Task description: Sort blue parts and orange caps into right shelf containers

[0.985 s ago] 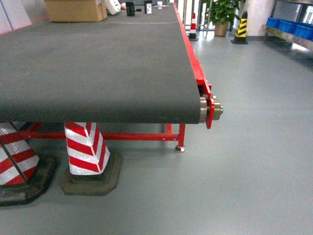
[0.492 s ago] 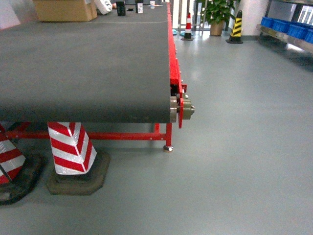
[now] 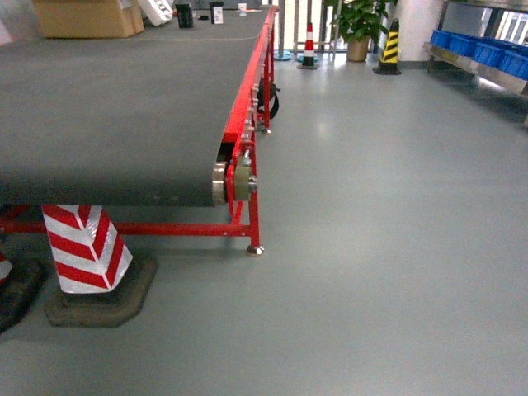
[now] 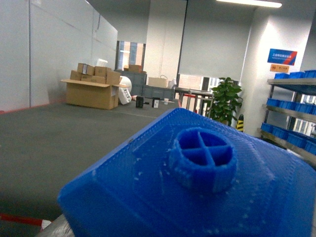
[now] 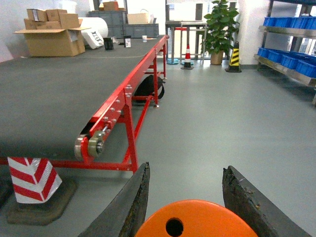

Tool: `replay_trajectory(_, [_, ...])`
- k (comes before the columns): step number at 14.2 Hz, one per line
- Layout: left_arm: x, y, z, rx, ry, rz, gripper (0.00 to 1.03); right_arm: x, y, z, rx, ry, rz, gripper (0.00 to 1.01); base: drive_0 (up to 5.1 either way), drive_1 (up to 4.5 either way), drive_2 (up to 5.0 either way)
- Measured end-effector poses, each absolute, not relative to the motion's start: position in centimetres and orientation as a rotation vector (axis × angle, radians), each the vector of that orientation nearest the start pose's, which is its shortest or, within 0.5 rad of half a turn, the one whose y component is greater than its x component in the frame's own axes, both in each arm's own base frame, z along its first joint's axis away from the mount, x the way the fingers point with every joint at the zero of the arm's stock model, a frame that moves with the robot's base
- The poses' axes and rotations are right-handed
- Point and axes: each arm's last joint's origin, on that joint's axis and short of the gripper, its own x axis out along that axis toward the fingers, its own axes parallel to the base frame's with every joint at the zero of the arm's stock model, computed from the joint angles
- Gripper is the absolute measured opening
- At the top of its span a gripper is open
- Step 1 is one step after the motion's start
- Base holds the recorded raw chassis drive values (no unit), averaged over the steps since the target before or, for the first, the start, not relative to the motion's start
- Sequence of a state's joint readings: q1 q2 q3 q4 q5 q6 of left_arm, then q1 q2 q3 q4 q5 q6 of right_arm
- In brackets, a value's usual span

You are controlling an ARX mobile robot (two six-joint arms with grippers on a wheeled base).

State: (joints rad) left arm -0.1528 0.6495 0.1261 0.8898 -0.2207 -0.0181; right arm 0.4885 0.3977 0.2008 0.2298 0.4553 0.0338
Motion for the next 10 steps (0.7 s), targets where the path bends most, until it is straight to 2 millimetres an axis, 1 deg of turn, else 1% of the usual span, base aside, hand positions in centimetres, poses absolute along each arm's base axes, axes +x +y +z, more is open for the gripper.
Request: replay_trajectory(10, [14.11,-1.53,22.68,-0.086,-0.359,0.064,0.59,11.40,4.61,22.00,0.050,-0.031,0.033,0.40,5.0,-2.48,-2.5])
